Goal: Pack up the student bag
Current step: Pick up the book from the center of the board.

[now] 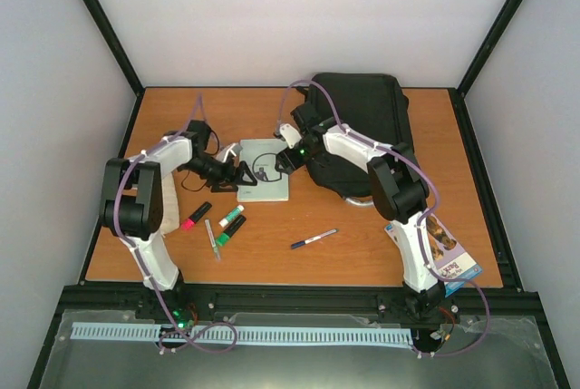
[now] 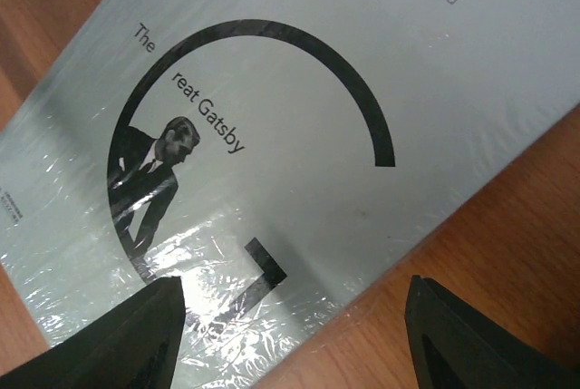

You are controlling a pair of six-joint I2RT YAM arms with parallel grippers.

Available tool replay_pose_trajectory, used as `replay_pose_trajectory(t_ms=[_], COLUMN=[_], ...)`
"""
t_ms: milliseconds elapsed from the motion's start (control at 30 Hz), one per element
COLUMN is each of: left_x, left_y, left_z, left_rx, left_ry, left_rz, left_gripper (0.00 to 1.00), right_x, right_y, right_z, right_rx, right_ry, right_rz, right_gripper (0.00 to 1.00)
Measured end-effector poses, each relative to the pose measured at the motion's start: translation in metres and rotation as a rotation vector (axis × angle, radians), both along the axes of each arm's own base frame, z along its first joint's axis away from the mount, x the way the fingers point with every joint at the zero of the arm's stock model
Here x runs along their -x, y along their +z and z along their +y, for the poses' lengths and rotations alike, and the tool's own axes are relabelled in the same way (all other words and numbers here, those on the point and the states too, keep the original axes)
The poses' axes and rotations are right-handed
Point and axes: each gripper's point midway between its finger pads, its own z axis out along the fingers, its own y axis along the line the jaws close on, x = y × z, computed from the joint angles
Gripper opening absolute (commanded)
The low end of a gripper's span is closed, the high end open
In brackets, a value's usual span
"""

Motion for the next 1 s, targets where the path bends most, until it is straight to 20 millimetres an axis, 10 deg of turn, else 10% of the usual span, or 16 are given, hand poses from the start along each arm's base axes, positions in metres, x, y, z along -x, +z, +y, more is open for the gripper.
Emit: replay_pose_trajectory(t_ms=[433, 1000], left_x=[-0.024, -0.038], left_y=[0.037, -0.030], left_z=[0.023, 0.020], left_rx=[-0.103, -0.057], left_ry=[0.205, 0.271], left_rz=[-0.107, 0.108], left_gripper=[0.83, 0.94], right_x=[-0.006, 0.013], right_y=[-0.005, -0.025], right_z=[-0.009, -0.010], right_rx=[0.027, -0.009], right_ry=[-0.101, -0.112], right_rz=[0.028, 0.133], right_gripper=[0.56, 0.40])
